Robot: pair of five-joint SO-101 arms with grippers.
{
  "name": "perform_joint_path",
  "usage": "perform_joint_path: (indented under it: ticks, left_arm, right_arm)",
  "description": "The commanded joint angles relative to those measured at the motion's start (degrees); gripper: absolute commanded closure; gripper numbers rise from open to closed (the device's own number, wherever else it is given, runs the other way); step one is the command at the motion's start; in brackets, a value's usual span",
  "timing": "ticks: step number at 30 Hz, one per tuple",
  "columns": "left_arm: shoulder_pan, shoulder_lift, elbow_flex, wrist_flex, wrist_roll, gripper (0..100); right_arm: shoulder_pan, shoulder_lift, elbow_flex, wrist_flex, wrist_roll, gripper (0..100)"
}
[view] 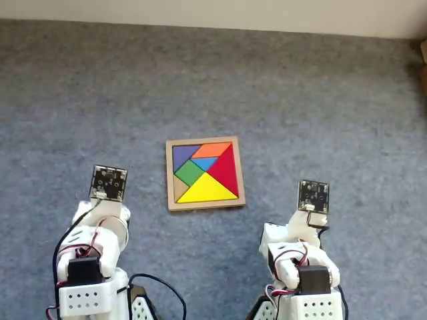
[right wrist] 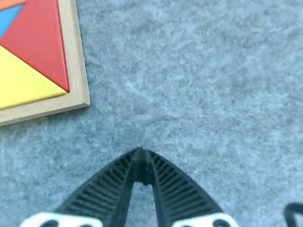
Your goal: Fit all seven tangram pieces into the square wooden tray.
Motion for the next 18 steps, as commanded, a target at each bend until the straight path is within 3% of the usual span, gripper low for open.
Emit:
perform_joint_path:
  ticks: [1,3,18]
  left_arm:
    - [-1.10,-1.80,1.27,9.41,0.35,99]
    - [-1.19,-1.80,1.27,12.40,0.26,99]
    - [-0.84,-1.80,1.27,12.48,0.44,99]
  right_arm:
    - [0.57,-0.75,6.81,0.22,-0.35,99.3]
    - [0.57,-0.75,6.81,0.31,-0.35,99.3]
    - [0.57,-0.75,6.81,0.40,-0.35,99.3]
